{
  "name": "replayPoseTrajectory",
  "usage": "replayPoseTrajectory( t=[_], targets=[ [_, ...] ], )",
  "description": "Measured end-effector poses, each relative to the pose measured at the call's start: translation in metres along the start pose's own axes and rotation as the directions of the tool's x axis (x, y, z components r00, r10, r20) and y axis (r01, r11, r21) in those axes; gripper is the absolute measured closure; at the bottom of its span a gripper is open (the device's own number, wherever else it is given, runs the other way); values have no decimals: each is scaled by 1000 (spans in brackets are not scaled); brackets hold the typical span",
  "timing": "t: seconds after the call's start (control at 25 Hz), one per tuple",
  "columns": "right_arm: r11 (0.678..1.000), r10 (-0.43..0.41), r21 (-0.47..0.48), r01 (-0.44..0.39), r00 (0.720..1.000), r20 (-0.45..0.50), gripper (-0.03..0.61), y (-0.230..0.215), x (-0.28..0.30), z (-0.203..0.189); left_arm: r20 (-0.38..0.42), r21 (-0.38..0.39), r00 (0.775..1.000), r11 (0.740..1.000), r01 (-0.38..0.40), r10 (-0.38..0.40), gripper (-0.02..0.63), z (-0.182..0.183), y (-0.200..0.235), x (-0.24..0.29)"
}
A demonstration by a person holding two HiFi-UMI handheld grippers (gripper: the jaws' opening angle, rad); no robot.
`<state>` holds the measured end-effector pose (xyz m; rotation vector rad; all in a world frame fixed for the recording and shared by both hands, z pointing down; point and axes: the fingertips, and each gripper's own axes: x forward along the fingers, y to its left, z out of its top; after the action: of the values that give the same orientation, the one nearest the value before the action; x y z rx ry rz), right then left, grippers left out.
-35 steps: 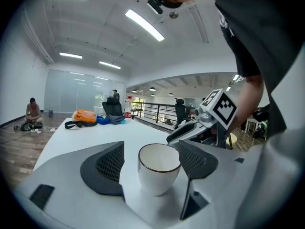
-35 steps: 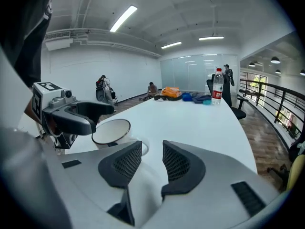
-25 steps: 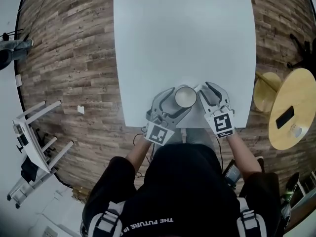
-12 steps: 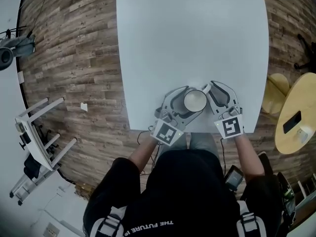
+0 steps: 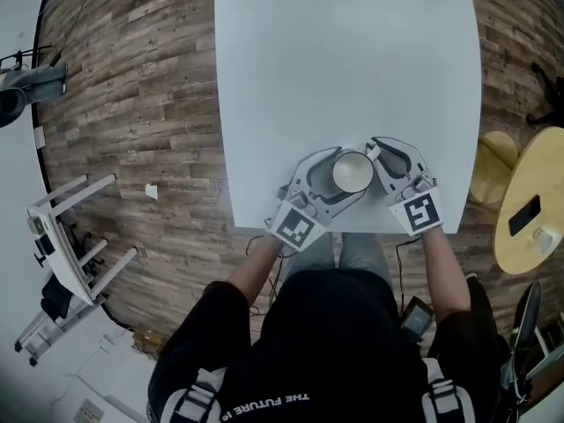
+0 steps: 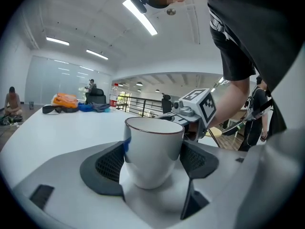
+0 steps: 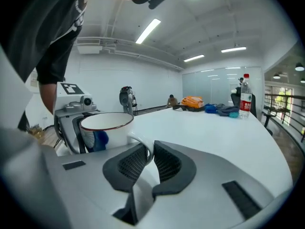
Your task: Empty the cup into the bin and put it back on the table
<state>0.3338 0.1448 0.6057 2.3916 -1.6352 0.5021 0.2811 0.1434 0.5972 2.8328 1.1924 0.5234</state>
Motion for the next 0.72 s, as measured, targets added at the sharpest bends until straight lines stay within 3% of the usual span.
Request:
replayPoseTrajectory(
  t=[0.12, 0.2, 0.52, 0.72],
  targets=[
    [990, -60, 130, 57, 998, 26, 529, -2, -4, 9, 55, -89, 998, 996, 14, -9, 252, 13, -1, -4],
    [982, -87, 170, 80, 996, 29, 531, -3, -11, 28, 88, -90, 996, 996, 13, -5, 252, 36, -1, -13],
    [982, -172, 89, 164, 981, 91, 531, 22, -79, 163, 180, 35, 984, 999, -14, 8, 252, 166, -39, -72],
    [969, -233, 125, 215, 959, 160, 531, 32, -124, 219, 288, 13, 957, 999, -35, 30, 252, 235, -66, -98]
  ],
)
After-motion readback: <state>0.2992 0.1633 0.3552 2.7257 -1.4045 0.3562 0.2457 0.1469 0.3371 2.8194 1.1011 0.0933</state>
